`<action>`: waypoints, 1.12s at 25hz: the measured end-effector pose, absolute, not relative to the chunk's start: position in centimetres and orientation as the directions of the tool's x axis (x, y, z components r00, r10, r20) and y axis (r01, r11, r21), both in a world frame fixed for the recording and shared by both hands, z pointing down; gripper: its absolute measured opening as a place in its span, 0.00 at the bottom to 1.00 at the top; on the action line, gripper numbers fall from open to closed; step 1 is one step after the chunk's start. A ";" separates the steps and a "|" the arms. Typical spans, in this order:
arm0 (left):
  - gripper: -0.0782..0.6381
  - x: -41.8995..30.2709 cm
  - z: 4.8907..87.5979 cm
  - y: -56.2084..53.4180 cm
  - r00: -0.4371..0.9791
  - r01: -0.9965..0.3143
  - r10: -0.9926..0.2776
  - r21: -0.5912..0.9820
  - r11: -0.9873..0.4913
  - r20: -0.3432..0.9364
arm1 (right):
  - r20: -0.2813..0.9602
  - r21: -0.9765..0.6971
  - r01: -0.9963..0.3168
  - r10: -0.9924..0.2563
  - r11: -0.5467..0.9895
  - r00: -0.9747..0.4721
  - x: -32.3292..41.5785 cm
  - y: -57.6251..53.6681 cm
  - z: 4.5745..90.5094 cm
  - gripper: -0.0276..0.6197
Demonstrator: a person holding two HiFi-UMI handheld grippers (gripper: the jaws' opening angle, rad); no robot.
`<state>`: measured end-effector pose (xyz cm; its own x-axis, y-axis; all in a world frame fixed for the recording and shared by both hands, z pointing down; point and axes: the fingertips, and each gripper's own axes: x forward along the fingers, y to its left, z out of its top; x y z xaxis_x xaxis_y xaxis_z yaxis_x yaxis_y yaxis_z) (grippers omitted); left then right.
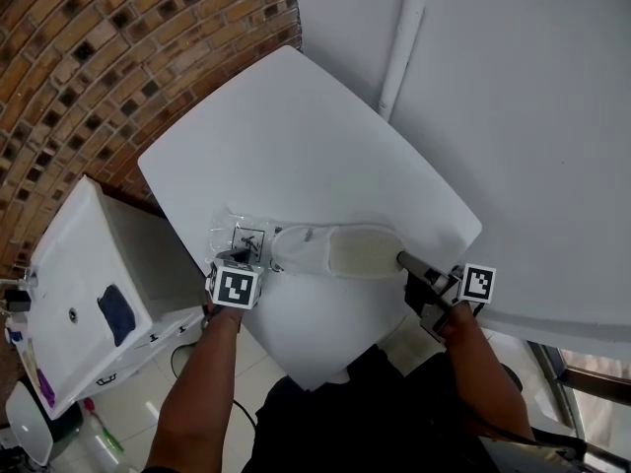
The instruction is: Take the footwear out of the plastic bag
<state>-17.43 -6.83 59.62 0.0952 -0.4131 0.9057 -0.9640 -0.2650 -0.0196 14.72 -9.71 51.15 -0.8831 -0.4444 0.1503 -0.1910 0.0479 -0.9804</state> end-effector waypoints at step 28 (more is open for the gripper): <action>0.12 -17.5 58.5 -10.3 0.061 -0.997 -0.439 0.031 -0.074 0.896 | -0.082 -0.980 -0.066 -0.676 0.190 -0.733 26.2 -10.5 38.5 0.13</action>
<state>-17.47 -10.33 58.52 0.0610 -0.4393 0.8963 -0.9967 -0.0742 0.0314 26.17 -10.53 38.55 -0.7325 -0.6758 -0.0818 -0.0655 0.1896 -0.9797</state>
